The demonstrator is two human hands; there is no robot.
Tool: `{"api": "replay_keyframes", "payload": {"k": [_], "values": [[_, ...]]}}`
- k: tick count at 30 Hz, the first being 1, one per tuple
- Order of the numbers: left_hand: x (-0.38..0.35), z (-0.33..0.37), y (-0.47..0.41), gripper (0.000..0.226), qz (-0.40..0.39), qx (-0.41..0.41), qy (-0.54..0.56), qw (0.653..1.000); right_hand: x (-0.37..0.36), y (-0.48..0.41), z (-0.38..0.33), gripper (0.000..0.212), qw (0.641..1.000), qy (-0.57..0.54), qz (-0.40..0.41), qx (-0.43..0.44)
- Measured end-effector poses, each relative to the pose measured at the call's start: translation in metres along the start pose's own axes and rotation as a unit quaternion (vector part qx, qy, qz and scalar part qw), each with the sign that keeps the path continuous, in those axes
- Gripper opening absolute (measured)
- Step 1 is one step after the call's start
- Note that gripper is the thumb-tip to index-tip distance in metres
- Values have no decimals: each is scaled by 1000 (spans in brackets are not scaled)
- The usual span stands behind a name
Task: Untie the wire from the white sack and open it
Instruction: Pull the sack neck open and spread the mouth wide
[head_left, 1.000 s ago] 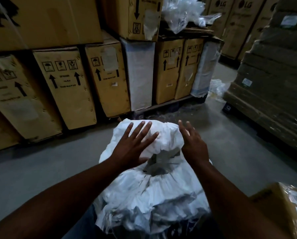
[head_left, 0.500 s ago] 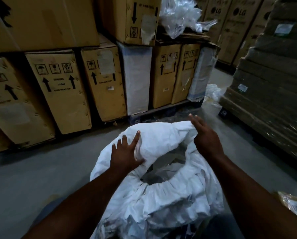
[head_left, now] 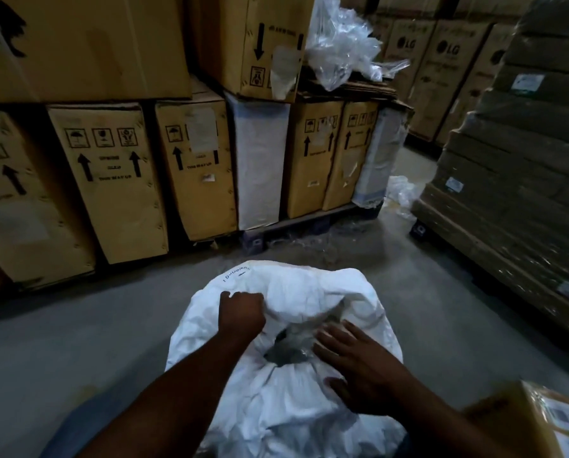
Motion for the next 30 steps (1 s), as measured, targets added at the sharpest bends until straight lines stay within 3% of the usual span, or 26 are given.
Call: {"api": "replay_keyframes", "payload": {"k": [3,5,8,10,11,13,15,17,19,21,23,27,30], "values": [[28,-10,-12,31,49,18,46,998,-6,18,31,69,986,-12,-93,-137],[56,-21,-28,40,86,51,125,987,-8,22,52,74,964,-15,-114,-241],[86,-20,-47,38,45,127,267,954,-7,14,65,88,927,-2,-159,-339],[90,-4,-40,40,32,107,280,954,-5,-1,66,99,915,-2,-163,-370],[85,7,-31,49,36,59,260,963,-3,-12,65,102,915,-2,-156,-372],[69,26,-6,57,75,-137,192,969,1,-34,64,99,930,1,-124,-347],[44,33,19,42,143,-344,90,924,4,-51,61,88,959,9,-65,-275],[24,24,30,42,153,-429,-6,890,2,-54,61,85,977,8,21,-212],[6,2,29,75,96,-385,-98,913,0,-48,69,101,978,-13,20,-209],[-7,-23,22,122,25,-317,-150,936,-5,-35,84,119,967,-28,-67,-246],[-12,-49,16,147,-35,-255,-180,949,-10,-17,106,131,950,-30,-148,-273],[-15,-110,9,162,-134,-155,-277,939,-18,21,139,146,927,-34,-247,-281],[-11,-127,14,146,-142,-125,-247,950,-28,15,126,132,923,-66,-303,-229]]}}
Point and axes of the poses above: each hand's wrist, its own y-axis away from the middle knuckle, its own x-axis out of the back of the hand, z = x × y, the point moved 3 cm from there along -y, towards the middle knuckle, and after that the axes turned 12 degrees about x, right-handed, at the moved point
